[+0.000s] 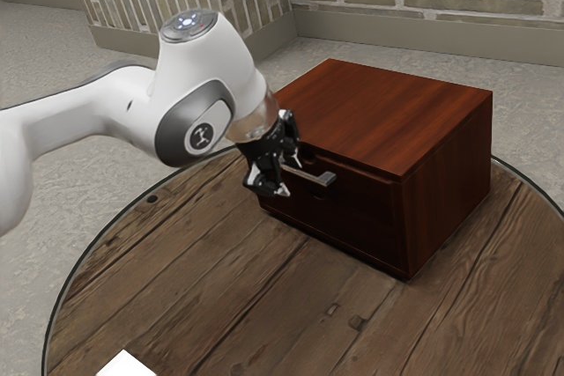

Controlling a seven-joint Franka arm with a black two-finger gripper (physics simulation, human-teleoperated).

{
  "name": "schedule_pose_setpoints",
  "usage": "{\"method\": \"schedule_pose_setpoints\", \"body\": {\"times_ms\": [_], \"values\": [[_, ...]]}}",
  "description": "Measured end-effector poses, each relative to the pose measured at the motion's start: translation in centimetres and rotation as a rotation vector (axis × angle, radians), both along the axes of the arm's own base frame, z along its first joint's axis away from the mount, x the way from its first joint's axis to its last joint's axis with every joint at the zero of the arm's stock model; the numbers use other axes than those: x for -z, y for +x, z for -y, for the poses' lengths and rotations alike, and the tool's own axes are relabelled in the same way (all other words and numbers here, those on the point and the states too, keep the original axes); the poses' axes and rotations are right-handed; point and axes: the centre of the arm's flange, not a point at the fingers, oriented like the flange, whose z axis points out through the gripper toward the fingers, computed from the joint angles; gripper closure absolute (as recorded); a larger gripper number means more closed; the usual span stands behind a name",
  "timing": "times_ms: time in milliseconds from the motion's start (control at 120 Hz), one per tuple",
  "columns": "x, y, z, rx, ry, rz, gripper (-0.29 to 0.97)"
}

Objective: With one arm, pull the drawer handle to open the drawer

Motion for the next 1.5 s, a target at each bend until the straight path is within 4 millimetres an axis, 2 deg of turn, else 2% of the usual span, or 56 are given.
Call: {"method": "schedule_pose_setpoints", "body": {"times_ms": [383,583,808,833,975,1500], "values": [[-0.2,-1.7,0.2,0.042,0.075,-0.118,0.47],[-0.9,-4.6,0.3,0.038,0.1,-0.162,0.49],[-0.5,-6.5,0.4,0.033,0.104,-0.193,0.47],[-0.4,-6.7,0.8,0.041,0.105,-0.195,0.47],[-0.9,-7.9,1.1,0.037,0.109,-0.194,0.47],[-0.9,-10.7,1.4,0.017,0.109,-0.204,0.47]]}}
